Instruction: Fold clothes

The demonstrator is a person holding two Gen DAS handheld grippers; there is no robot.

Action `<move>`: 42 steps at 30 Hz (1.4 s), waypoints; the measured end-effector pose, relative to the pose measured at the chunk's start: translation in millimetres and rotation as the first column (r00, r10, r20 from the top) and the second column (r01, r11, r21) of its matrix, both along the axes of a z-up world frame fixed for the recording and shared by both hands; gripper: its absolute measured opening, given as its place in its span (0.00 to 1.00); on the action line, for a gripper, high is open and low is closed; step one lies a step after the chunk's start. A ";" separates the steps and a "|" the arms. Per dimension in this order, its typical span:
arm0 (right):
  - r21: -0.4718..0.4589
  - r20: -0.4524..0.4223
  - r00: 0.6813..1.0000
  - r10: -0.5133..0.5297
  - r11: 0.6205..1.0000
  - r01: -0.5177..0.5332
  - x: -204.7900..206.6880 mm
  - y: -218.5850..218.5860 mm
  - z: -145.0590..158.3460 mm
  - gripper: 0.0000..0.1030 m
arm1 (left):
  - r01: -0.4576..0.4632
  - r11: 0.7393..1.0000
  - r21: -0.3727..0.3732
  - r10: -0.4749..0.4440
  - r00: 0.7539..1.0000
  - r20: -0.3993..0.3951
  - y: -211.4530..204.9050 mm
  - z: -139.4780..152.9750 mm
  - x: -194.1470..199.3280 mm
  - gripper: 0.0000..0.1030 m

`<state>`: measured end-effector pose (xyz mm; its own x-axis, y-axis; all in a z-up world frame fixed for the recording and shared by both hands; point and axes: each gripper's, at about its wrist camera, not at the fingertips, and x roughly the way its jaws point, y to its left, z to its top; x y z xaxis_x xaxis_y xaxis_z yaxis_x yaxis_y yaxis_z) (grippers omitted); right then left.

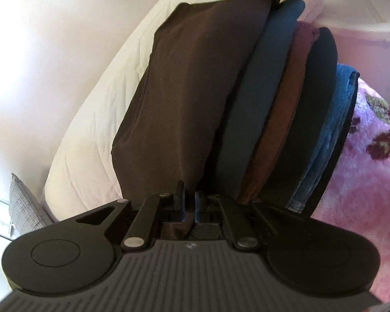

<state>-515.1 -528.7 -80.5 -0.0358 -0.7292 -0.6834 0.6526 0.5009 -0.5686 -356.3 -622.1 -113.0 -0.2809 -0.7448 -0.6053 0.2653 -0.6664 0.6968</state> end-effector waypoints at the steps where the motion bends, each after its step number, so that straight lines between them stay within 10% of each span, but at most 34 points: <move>1: -0.004 0.006 1.000 -0.009 1.000 0.009 -0.3 -3.1 2.0 0.10 | -0.018 1.000 0.009 0.019 1.000 -0.014 -0.5 5.1 1.0 0.04; 6: -0.003 0.041 0.998 -0.052 0.999 0.053 -0.6 -5.5 10.6 0.22 | -0.151 0.980 0.128 0.168 0.977 -0.133 -2.4 40.6 8.3 0.13; 10: 0.028 0.169 0.972 -0.164 0.986 0.162 -10.0 6.7 21.3 0.43 | -0.311 0.895 0.320 0.396 0.884 -0.248 0.4 65.6 25.6 0.38; 19: 0.252 0.509 0.705 -0.494 0.869 0.427 -4.8 62.9 41.6 0.86 | -0.355 0.805 0.475 0.543 0.762 -0.352 58.1 90.0 56.6 0.93; 26: 0.248 0.545 0.625 -0.559 0.819 0.517 38.3 118.7 55.1 0.86 | -0.327 0.758 0.565 0.604 0.679 -0.417 113.1 106.3 84.4 0.99; 33: 0.200 0.568 0.505 -0.650 0.704 0.681 88.8 195.8 92.0 0.86 | -0.271 0.766 0.583 0.566 0.714 -0.412 188.6 127.5 136.0 0.99; 42: 0.197 0.622 0.469 -0.628 0.704 0.682 131.7 266.3 137.3 0.86 | -0.263 0.785 0.560 0.554 0.702 -0.447 251.0 160.8 160.3 0.99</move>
